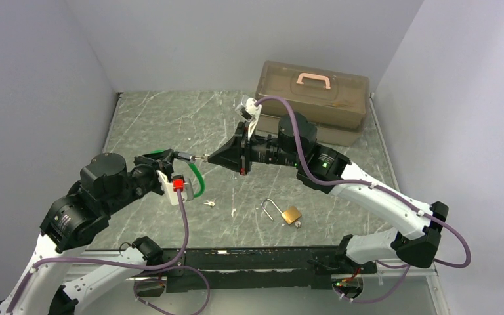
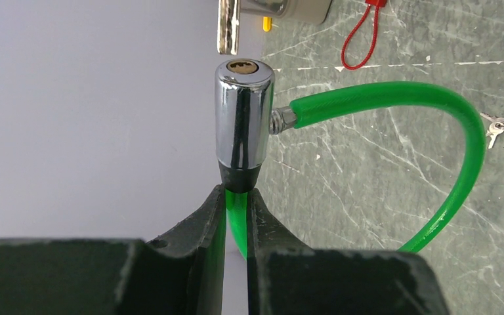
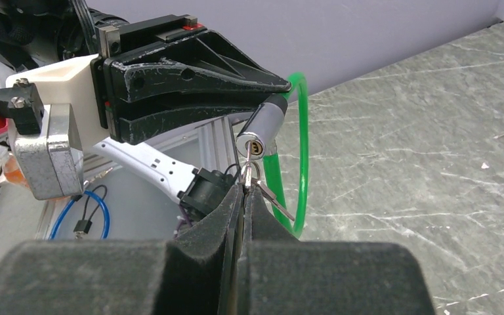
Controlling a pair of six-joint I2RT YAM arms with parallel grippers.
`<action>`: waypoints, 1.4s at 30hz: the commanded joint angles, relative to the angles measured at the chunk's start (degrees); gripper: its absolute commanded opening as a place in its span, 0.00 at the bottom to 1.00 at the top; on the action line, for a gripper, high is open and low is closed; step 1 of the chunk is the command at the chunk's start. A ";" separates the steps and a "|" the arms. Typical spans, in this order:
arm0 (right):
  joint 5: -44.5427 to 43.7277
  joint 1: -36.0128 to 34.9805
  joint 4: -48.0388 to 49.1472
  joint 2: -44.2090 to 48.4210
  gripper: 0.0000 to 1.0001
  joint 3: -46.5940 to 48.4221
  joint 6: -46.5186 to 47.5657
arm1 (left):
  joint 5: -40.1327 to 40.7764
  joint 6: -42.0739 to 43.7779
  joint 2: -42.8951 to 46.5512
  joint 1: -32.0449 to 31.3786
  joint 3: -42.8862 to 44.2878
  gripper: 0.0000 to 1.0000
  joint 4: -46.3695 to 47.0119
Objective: Unlock with the key
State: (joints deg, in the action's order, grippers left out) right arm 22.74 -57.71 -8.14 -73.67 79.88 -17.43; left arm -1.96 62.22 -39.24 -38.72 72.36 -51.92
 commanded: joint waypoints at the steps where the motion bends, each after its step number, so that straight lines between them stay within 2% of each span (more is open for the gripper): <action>1: -0.83 -0.54 1.27 -0.02 0.00 2.35 0.66 | -0.97 -0.35 0.45 -0.01 2.35 0.00 2.96; 42: -2.49 -0.65 1.02 0.37 0.00 -0.57 1.00 | -2.19 -0.70 0.84 0.24 3.65 0.00 2.66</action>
State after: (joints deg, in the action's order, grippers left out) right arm 20.99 -58.17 -8.16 -74.08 79.59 -17.02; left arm -2.72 62.02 -39.11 -38.65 72.99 -53.21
